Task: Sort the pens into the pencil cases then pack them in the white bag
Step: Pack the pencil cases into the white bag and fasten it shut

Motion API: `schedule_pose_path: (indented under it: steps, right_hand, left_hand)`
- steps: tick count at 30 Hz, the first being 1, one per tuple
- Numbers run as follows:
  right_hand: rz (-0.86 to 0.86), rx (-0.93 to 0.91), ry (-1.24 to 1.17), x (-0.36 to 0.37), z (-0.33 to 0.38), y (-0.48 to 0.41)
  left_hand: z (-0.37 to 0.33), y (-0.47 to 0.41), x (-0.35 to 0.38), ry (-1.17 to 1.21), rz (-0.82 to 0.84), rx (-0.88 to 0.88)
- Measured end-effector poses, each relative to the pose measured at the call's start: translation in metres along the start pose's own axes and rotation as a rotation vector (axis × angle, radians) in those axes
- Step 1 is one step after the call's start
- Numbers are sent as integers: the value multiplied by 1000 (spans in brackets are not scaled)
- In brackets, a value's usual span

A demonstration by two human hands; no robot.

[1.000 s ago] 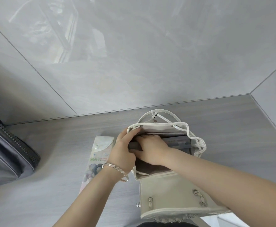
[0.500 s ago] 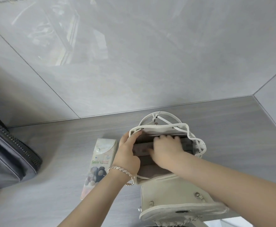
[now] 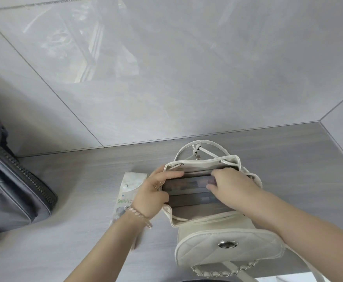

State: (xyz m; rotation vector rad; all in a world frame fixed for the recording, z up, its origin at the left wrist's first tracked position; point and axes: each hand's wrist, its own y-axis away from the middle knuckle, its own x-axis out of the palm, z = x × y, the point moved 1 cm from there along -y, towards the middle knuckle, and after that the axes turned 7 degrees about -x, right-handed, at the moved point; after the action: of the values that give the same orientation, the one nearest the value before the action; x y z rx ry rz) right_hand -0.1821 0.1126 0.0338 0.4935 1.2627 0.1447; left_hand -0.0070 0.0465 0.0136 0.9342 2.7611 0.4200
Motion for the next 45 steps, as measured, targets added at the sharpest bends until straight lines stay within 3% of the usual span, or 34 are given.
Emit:
schedule_pose_path:
  steps: [4,6,8,10,13,15,17,19,23,26,29,33,35,38,45]
  right_hand:
    - [-632,-236,-106,-9,-8,26]
    - [-777,-207,-85,-2,-24,26]
    - [-676,-136,-241,5,-34,21]
    - [-553,-131,-424,12,-40,22]
    - [-584,-147,-538,9,-43,23]
    - [-596,-132,-565,8,-44,21]
    - [-597,-118,-573,10,-44,22]
    - [-597,-112,-597,13,-44,24]
    - [-554,-106,-685,11,-47,25]
    - [-507,-96,-732,6,-51,23]
    - [-497,-93,-756,6,-53,23]
    - [-528,-66,-779,10,-55,23]
    - [-545,-59,-848,11,-56,22]
    - [-553,-94,-956,14,-59,25]
    - [-567,-140,-1030,15,-69,30]
  left_hand:
    - [12,14,-11,151,48,11]
    - [16,18,-15,244,-65,-37]
    - [24,20,-22,174,-219,-54]
    - [33,21,-25,-96,-287,-84]
    - [53,19,-30,-391,-472,-116]
    - [69,12,-40,-508,-565,-287]
    - [83,10,-46,-757,-516,-531]
    - [93,11,-50,-898,-417,-630]
    - [80,5,-61,-749,-441,-612]
    - [40,9,-65,-702,-493,-437]
    - [-24,21,-56,-797,-491,5]
    - [-80,39,-22,-1126,-195,471]
    - [-87,34,5,-1389,6,481]
    - [-76,17,44,-1629,244,348]
    - [-64,-3,66,-1679,193,365]
